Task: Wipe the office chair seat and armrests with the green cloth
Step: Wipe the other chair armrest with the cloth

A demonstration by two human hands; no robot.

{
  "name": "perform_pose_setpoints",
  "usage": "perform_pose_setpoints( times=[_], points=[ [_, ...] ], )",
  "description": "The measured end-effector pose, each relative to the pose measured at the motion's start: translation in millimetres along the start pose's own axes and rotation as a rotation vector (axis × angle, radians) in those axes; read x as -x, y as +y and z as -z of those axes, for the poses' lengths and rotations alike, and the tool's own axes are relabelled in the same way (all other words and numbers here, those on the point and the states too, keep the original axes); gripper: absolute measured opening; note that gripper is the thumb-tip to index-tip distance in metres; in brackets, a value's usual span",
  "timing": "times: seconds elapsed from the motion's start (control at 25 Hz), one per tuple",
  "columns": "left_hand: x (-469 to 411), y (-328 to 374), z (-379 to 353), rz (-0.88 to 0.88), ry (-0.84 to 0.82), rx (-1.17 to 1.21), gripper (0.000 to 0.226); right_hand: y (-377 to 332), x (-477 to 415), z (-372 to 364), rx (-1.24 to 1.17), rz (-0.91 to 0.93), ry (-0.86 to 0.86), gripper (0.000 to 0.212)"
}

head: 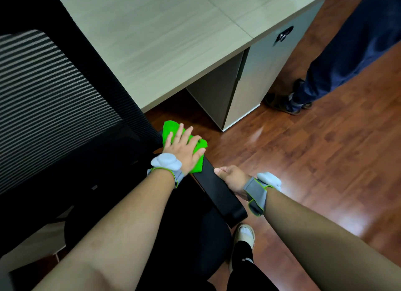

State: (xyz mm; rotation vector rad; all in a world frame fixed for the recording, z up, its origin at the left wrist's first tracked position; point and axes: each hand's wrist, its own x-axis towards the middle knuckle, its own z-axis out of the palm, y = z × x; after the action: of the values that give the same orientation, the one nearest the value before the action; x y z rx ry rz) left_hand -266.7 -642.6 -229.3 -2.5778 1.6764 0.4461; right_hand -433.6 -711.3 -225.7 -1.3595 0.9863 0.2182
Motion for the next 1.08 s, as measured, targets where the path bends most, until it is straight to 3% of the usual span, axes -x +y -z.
perform_pose_setpoints(
  times=[0.2,0.36,0.48,0.68,0.92,1.08],
  points=[
    [11.0,14.5,-0.8,0.014,-0.010,-0.059,0.055,-9.3,13.9,-0.7,-0.107,-0.016,-0.055,0.031],
    [48.2,47.2,-11.9,-0.124,0.111,-0.111,0.058,3.3,27.5,6.9,-0.131,0.018,-0.075,0.034],
    [53.0,51.6,-16.7,-0.130,0.170,-0.110,0.052,18.2,39.1,11.6,-0.177,0.014,-0.125,0.025],
    [38.2,33.8,-17.7,-0.176,0.070,-0.057,0.058,22.5,37.9,10.1,-0.117,0.004,-0.083,0.034],
    [-24.1,-24.2,4.5,0.019,-0.055,0.005,0.051,26.2,37.5,10.7,-0.106,0.013,-0.034,0.036],
    [-5.4,-6.3,-4.4,0.054,0.023,-0.050,0.056,24.6,37.5,12.2,-0.099,0.019,-0.043,0.035]
  ],
)
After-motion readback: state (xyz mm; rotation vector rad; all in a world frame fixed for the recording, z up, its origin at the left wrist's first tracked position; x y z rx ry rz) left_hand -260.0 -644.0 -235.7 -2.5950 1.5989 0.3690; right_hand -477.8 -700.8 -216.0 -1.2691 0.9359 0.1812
